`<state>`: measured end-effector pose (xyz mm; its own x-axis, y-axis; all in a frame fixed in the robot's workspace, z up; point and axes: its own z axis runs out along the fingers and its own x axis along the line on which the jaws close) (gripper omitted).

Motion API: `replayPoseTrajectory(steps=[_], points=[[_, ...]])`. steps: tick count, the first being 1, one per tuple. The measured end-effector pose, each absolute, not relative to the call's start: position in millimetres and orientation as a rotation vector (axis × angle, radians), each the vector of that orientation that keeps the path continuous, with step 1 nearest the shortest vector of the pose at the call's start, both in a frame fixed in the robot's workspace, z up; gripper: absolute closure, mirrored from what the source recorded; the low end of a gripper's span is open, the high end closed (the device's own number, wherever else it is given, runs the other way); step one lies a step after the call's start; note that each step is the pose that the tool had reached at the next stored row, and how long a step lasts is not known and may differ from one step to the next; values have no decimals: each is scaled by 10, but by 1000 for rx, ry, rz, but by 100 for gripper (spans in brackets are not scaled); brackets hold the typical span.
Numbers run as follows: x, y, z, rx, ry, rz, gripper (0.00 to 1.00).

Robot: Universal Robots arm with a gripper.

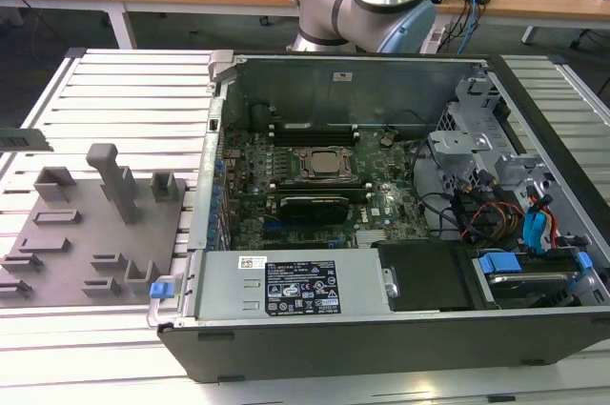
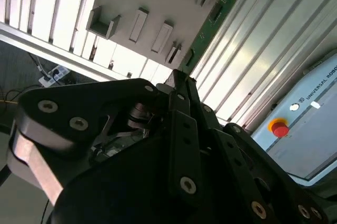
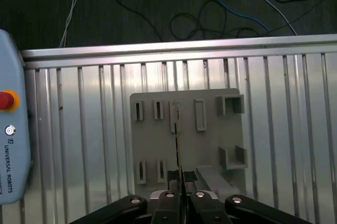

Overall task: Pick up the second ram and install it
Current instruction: 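Pick up the second ram and move it above second insertion slot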

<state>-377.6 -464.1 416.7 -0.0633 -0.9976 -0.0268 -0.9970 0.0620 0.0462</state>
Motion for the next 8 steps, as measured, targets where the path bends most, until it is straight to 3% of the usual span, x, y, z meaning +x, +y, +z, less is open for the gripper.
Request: replayPoseTrajectory(steps=[8], points=[[-3749,-4461,4287,2141,-2280,-82,87]])
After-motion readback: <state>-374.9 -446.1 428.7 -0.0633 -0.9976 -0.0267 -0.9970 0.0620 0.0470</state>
